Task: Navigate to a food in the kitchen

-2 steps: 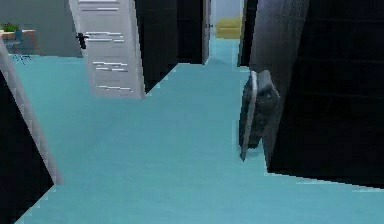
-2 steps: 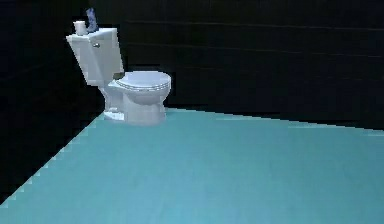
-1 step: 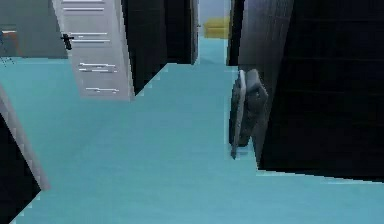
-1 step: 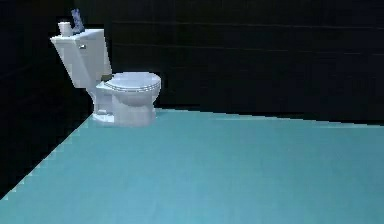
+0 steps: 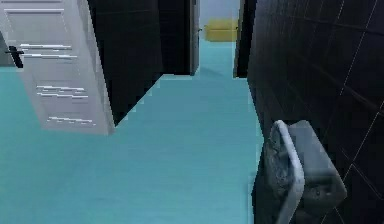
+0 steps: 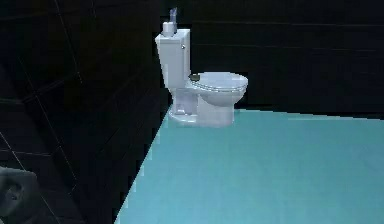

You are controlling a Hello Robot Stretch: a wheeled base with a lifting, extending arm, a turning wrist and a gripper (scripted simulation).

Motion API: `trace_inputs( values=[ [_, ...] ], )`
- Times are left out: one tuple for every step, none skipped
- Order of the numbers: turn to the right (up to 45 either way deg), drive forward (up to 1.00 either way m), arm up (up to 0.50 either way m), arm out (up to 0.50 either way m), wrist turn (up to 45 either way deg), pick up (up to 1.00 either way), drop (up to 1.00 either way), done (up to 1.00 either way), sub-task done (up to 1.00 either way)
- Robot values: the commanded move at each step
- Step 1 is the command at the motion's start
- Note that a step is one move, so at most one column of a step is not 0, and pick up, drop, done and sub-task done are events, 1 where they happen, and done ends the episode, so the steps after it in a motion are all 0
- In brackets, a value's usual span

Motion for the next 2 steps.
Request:
trace_inputs(
  values=[
    [0.0,0.55,0.0,0.0,0.0,0.0,0.0,0.0,0.0],
    [3.0,0.0,0.0,0.0,0.0,0.0,0.0,0.0,0.0]
  ],
)
